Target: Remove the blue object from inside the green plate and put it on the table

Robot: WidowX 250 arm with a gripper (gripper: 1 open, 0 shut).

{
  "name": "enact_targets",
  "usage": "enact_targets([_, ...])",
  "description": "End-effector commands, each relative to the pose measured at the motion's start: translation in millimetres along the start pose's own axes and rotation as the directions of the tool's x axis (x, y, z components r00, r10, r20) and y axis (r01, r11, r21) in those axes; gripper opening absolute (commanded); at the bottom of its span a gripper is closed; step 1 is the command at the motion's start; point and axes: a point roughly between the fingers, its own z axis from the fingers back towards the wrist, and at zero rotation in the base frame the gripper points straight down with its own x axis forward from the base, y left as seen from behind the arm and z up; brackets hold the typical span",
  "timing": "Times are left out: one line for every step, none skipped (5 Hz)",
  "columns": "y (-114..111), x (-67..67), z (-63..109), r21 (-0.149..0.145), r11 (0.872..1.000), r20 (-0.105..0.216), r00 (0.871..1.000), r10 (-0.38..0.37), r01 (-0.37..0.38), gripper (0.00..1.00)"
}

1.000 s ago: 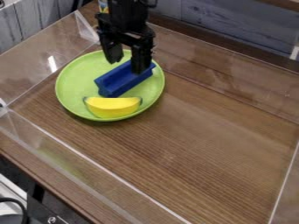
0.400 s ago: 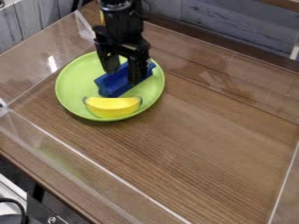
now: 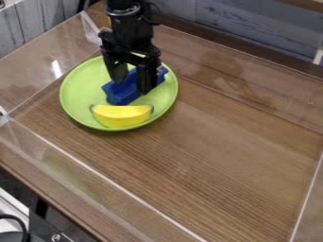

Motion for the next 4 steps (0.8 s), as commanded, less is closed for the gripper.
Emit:
enact_targets([7.0, 4.7, 7.5, 0.012, 1.000, 0.033, 0.999, 0.013, -0.013, 1.00])
enact_targets([8.3, 6.6, 5.7, 0.011, 1.000, 0.032, 0.999, 0.015, -0.016, 1.00])
enact_targets([9.6, 9.5, 3.4, 0.013, 1.000, 0.031, 0.999, 0.016, -0.017, 1.00])
enact_targets([10.5, 11.9, 1.2, 0.015, 1.000, 0.029, 0.999, 0.017, -0.018, 1.00])
